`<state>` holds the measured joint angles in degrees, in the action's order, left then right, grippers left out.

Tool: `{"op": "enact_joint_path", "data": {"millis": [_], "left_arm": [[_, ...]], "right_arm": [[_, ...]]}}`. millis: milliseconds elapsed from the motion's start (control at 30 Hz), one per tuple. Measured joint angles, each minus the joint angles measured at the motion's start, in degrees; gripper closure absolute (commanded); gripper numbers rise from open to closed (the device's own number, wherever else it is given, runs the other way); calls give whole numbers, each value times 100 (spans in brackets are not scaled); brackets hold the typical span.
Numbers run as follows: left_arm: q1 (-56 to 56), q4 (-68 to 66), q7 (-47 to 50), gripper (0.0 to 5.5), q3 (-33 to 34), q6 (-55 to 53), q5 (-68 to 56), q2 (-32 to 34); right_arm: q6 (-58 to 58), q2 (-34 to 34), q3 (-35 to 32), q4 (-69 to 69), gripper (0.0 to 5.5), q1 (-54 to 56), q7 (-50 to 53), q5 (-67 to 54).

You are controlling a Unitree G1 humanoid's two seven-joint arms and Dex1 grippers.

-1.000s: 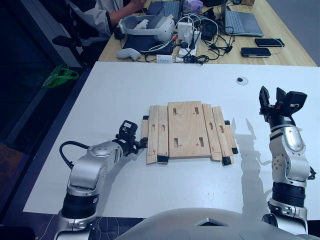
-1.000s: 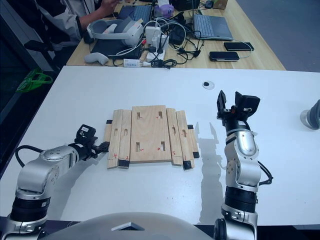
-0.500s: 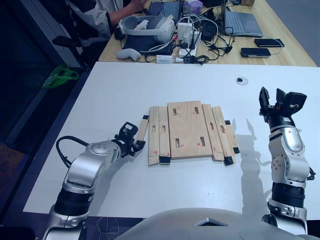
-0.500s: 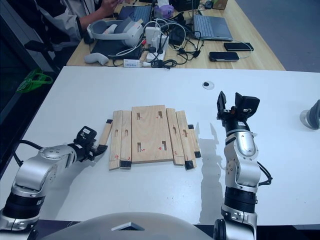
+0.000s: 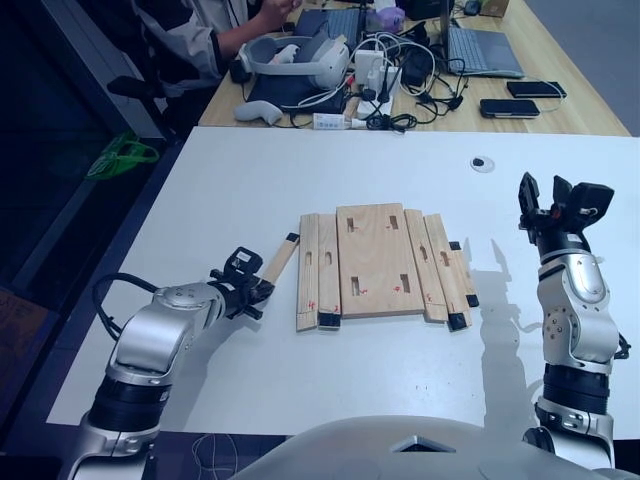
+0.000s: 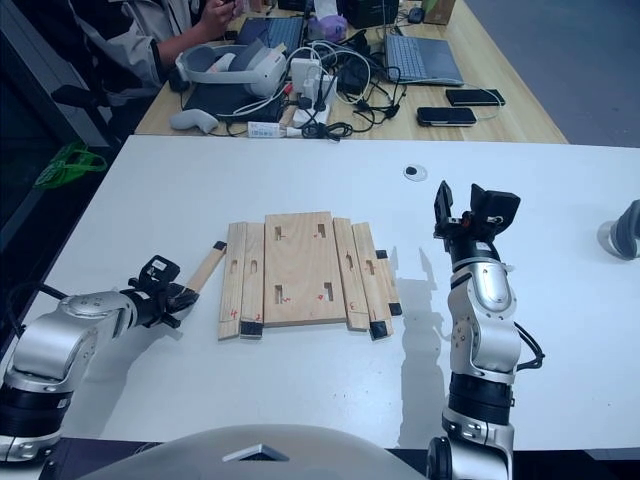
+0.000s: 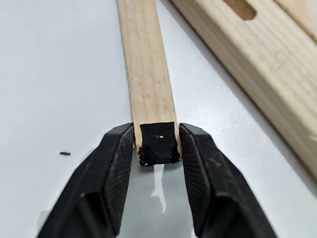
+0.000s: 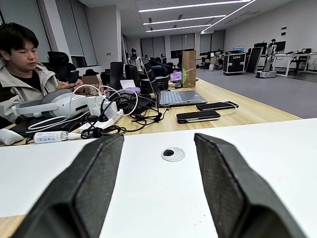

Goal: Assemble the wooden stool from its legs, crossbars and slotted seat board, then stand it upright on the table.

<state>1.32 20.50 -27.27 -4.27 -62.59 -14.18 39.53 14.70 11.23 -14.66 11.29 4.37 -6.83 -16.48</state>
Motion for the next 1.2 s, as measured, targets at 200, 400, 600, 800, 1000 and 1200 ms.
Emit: {"op": "enact_joint_path", "data": {"millis": [200, 400, 600, 800, 1000, 1200], "left_arm": [[-41, -269, 38, 419, -13, 444, 86, 48], [-238, -832, 680, 419, 482, 788, 323, -349], [-1478, -706, 977, 419, 1100, 756, 60, -846], [-2829, -127, 269, 419, 868, -875, -1026, -990], [-4199, -158, -373, 419, 430, -1849, -1750, -889], [-4579, -231, -551, 419, 141, -2293, -2059, -1091]], "right_arm": [[-1, 0, 0, -49, 284, 15, 1, 1], [-4, 33, -7, -75, 284, 57, -1, 1], [-179, 478, 64, -250, 284, 466, -151, 363], [-2793, 2381, 1491, -844, 284, 1533, -1468, 2539], [-5340, 3045, 2916, -2082, 284, 2874, -2293, 4006], [-5872, 2879, 3240, -2565, 284, 3448, -2078, 4686]]}}
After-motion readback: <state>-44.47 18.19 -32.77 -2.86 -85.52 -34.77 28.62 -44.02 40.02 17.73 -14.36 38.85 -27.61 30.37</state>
